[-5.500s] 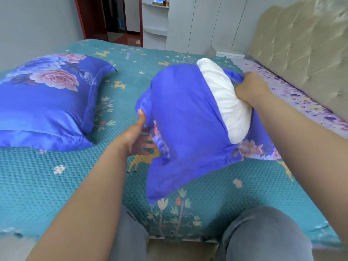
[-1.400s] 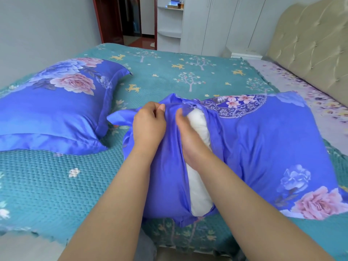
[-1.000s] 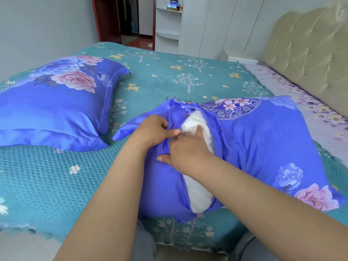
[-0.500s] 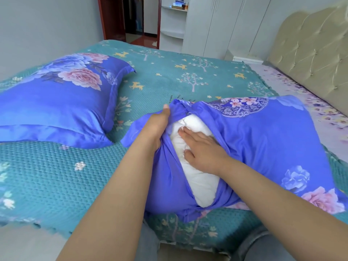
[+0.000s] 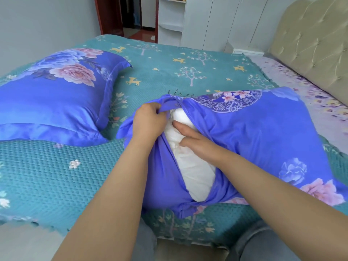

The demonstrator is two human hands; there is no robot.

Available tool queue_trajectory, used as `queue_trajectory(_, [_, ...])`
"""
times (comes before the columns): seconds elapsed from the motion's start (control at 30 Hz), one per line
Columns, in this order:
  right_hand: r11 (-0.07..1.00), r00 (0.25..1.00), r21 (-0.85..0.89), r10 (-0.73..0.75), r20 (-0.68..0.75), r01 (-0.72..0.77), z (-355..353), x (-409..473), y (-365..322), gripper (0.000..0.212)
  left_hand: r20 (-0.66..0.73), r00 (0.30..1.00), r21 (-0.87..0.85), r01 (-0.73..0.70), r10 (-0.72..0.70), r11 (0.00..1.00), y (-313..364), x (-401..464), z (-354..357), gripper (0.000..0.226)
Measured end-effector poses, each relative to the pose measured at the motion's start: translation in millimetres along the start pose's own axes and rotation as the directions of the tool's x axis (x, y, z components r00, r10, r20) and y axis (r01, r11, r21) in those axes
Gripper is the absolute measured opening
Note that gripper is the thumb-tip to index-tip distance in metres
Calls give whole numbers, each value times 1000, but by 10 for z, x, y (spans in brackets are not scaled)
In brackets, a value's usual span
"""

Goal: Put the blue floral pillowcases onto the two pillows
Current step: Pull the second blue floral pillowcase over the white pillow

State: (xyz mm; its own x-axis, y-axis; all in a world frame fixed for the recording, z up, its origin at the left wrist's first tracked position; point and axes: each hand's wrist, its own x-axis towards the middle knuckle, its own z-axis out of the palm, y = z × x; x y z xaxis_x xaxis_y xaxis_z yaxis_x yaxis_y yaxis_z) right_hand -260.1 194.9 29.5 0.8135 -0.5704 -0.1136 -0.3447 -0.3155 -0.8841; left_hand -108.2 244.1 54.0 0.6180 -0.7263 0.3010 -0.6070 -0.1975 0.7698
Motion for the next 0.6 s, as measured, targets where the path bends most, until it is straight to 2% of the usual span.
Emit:
queue_trajectory(0.03, [997,1000,73,-6,6,6,20,-14,32,64,47,996,-193,89,-82,977,-17,11,7,17])
queue_trajectory(0.1, [996,999,83,-38,-33,40,44,-53,115,56,171,962,-481,270,-213,834,-16,24,1,31])
queue_trajectory(0.17, [992,979,-27,-126,-158,123,86,-106,201,45,270,918,-591,396,-290,703,-8,33,-8,30])
queue_trajectory(0.2, [976,949,-140,-199,-246,169,112,-147,219,38,299,901,-619,433,-313,655,10,23,-13,26])
queue_trajectory(0.23, [934,894,-297,-296,-337,198,131,-190,206,32,320,889,-644,457,-327,614,35,6,-15,23])
queue_trajectory(0.3, [771,706,-597,-549,-448,221,116,-260,55,25,348,873,-653,488,-342,579,68,-11,-1,20])
queue_trajectory(0.33, [682,619,-698,-650,-441,219,69,-265,-61,24,364,868,-644,496,-337,583,76,-26,0,19])
queue_trajectory(0.37, [610,590,-766,-701,-400,206,1,-223,-172,25,376,869,-637,494,-321,592,79,-35,-4,17])
queue_trajectory(0.4, [570,643,-802,-684,-344,177,-93,-143,-285,36,396,875,-638,479,-277,602,81,-49,-25,13])
queue_trajectory(0.43, [563,758,-815,-589,-280,137,-199,-43,-392,55,425,878,-644,465,-222,607,80,-63,-57,10])
queue_trajectory(0.47, [575,869,-812,-448,-212,98,-308,63,-484,73,459,873,-643,453,-163,617,79,-75,-82,18])
queue_trajectory(0.5, [594,934,-801,-322,-154,72,-401,170,-551,87,496,862,-636,442,-105,633,70,-86,-93,29])
queue_trajectory(0.53, [615,962,-785,-251,-109,72,-466,277,-621,96,516,855,-629,424,-58,651,70,-102,-124,35])
queue_trajectory(0.6, [657,983,-747,-181,-22,104,-542,459,-717,105,523,852,-604,393,-27,693,64,-130,-149,26])
